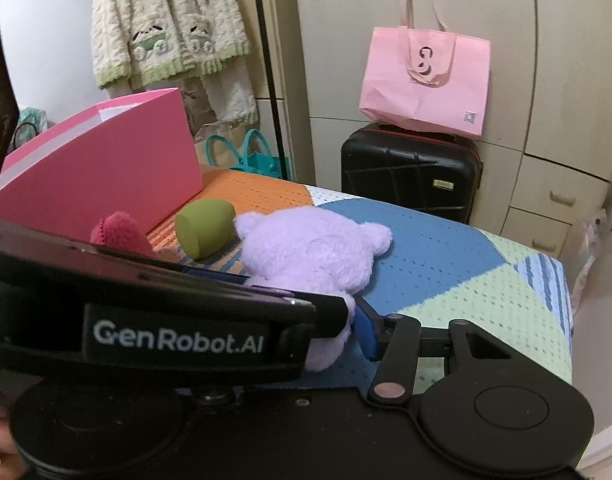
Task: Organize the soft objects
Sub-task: 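Close the left tool on the lavender teddy bear's body, then lift and carry the teddy bear in the left tool over the pink box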
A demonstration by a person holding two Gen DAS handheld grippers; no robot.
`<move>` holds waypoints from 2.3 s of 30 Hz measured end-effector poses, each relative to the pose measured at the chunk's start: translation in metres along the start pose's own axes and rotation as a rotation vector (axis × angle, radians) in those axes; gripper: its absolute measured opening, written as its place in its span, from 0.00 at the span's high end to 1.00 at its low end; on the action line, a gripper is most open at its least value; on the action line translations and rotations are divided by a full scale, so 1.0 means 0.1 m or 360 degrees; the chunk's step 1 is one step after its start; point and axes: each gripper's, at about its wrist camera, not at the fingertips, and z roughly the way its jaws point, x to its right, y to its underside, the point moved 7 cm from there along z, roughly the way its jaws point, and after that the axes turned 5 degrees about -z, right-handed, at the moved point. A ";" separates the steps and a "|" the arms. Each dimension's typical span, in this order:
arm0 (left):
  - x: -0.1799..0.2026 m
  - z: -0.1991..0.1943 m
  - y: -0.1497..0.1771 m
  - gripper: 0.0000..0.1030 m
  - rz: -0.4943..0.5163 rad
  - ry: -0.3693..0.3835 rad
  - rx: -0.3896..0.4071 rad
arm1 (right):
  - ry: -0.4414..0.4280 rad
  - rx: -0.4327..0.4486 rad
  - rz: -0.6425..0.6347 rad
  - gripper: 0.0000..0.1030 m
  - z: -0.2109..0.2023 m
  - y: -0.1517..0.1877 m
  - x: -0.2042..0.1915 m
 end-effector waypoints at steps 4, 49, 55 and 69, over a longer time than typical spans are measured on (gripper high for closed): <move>0.04 -0.05 0.06 0.51 0.0028 0.0009 -0.0005 | 0.0021 -0.0002 0.0040 0.45 -0.07 0.04 0.00; 0.07 -1.45 1.11 0.54 0.0343 0.0188 -0.0004 | 0.0299 0.0150 0.0263 0.45 -1.24 0.78 -1.16; 0.03 -1.72 1.21 0.54 0.0354 0.0218 0.0048 | 0.0327 0.0182 0.0219 0.45 -1.42 0.80 -1.37; -0.11 -2.32 1.36 0.54 0.0388 0.0243 0.0161 | 0.0353 0.0277 0.0116 0.44 -1.79 0.79 -1.88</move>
